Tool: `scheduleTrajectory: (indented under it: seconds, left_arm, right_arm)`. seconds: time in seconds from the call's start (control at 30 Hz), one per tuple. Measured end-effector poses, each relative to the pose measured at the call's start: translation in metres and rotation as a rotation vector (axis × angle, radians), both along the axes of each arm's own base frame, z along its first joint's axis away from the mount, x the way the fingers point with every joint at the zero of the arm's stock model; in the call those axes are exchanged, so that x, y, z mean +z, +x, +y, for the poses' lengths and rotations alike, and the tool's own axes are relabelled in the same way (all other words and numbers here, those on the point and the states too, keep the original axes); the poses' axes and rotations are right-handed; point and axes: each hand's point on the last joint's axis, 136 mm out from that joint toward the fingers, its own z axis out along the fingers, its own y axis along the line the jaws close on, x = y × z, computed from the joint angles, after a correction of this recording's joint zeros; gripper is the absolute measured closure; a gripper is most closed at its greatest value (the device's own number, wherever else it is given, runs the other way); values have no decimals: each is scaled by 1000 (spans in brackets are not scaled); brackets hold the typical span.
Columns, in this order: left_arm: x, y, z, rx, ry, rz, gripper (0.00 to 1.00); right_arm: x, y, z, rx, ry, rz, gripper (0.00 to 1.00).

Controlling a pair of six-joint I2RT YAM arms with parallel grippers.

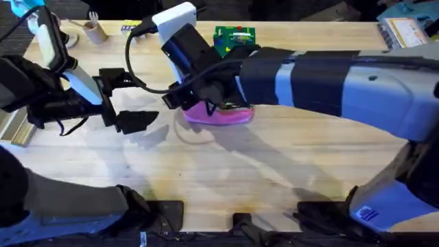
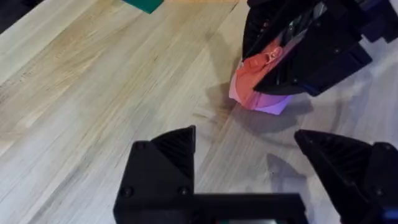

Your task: Unzip the bag, pick up the pens from the table one at a time and place them inside, then zip the bag closed.

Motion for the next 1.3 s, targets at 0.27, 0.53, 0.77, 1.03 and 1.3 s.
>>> scheduleTrajectory:
  seconds: [0.27,0.53,0.77,1.03,1.3]
  left_arm:
    - [0,0,0,0,0,0,7]
    - [0,0,0,0,0,0,8]
    - [0,0,0,0,0,0,7]
    - [0,0,0,0,0,0,8]
    - [0,0,0,0,0,1,8]
  right_arm:
    - [1,1,1,-6,7,1,737]
    - [1,1,1,-9,9,3,921]
    - [1,2,-1,-19,4,-5,969]
    - [12,6,-1,-25,-10,-19,973]
    - [17,4,-4,-14,-45,-6,973]
